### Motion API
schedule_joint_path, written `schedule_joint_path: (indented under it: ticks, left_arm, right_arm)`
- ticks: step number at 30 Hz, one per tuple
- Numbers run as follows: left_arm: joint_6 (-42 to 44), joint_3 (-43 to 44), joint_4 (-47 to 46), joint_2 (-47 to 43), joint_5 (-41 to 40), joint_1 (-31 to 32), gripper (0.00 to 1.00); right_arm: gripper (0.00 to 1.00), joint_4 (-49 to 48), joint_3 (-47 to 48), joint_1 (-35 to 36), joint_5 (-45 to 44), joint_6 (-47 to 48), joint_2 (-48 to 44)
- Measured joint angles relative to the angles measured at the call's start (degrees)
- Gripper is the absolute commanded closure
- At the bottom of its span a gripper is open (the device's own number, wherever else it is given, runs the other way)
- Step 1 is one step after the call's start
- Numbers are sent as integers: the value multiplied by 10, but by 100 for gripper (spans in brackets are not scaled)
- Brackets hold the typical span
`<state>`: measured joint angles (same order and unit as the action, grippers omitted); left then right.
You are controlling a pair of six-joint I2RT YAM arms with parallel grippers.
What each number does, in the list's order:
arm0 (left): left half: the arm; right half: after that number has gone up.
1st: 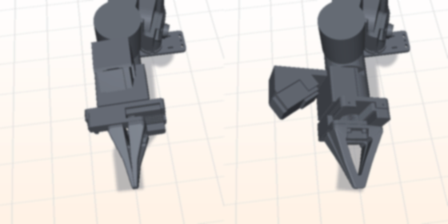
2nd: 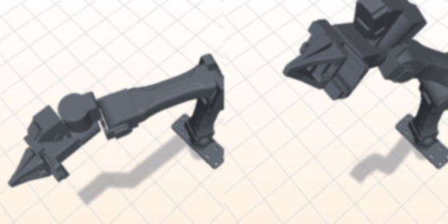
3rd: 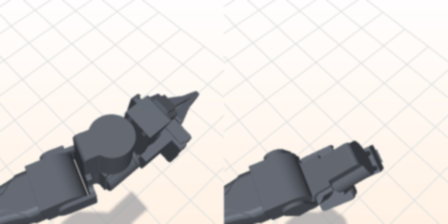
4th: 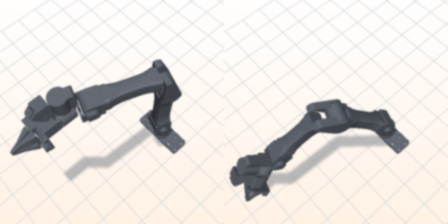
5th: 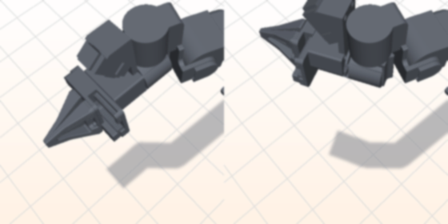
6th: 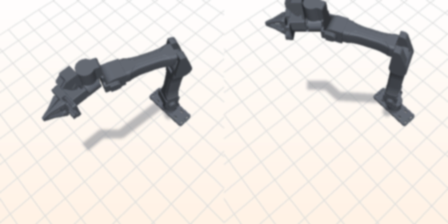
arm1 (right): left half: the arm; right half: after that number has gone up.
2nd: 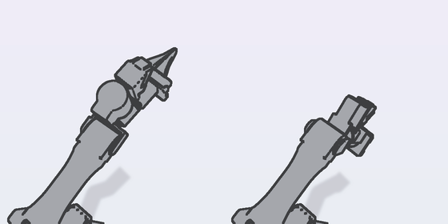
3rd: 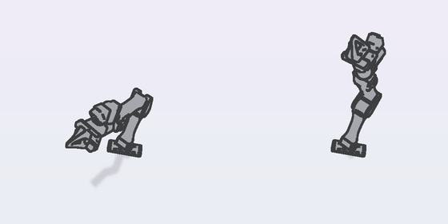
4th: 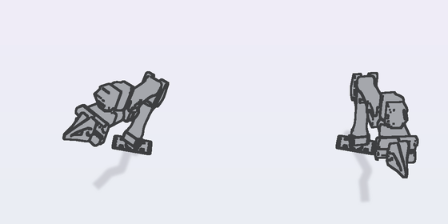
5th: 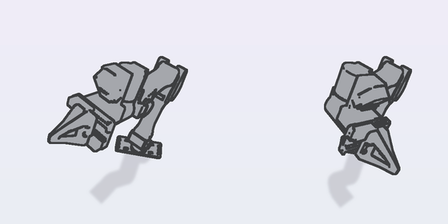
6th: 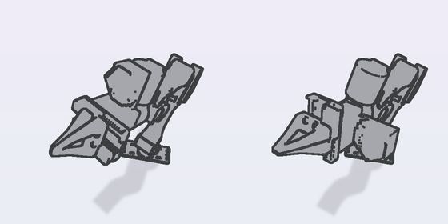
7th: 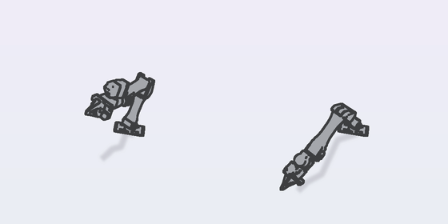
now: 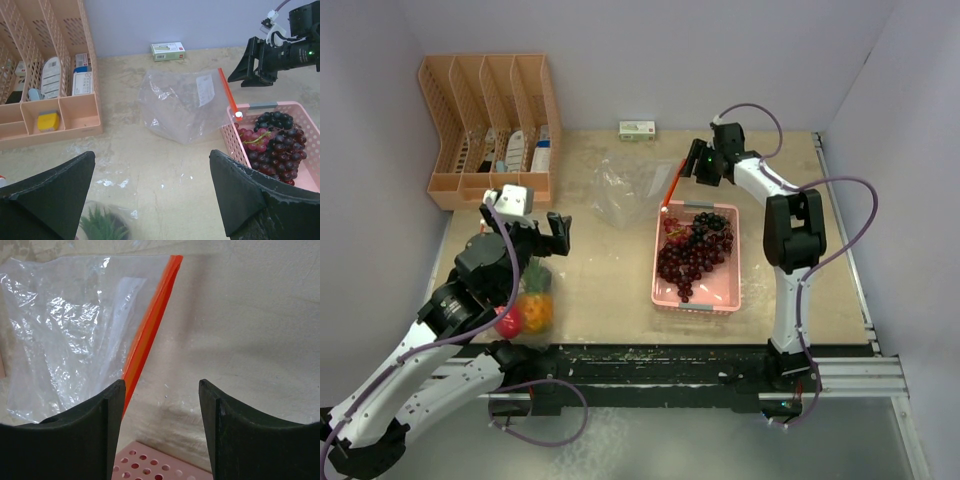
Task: Place the food in the zip-top bag and seal the zipper
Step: Pick up the zipper food storage bag at the center of the board.
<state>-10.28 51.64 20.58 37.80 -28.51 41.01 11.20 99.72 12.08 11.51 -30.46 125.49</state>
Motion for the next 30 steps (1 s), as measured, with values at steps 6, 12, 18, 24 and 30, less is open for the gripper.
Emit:
schedule_joint_path:
  ticks: [6, 12, 18, 24, 30]
  left_arm:
    - [1, 0, 0, 1, 0, 0, 1]
    - [2, 0, 0, 1, -2, 0, 1]
    - [4, 0, 0, -1, -6, 0, 1]
    - [5, 0, 0, -1, -7, 0, 1]
    - [6, 0, 0, 1, -8, 0, 1]
  right_arm:
    - [39, -4, -3, 0, -4, 0, 1]
    - [39, -9, 25, 0, -5, 0, 37]
    - [38, -13, 31, 0, -3, 0, 69]
    - [36, -75, 19, 0, 61, -27, 69]
    - [36, -150, -13, 2, 144, -90, 72]
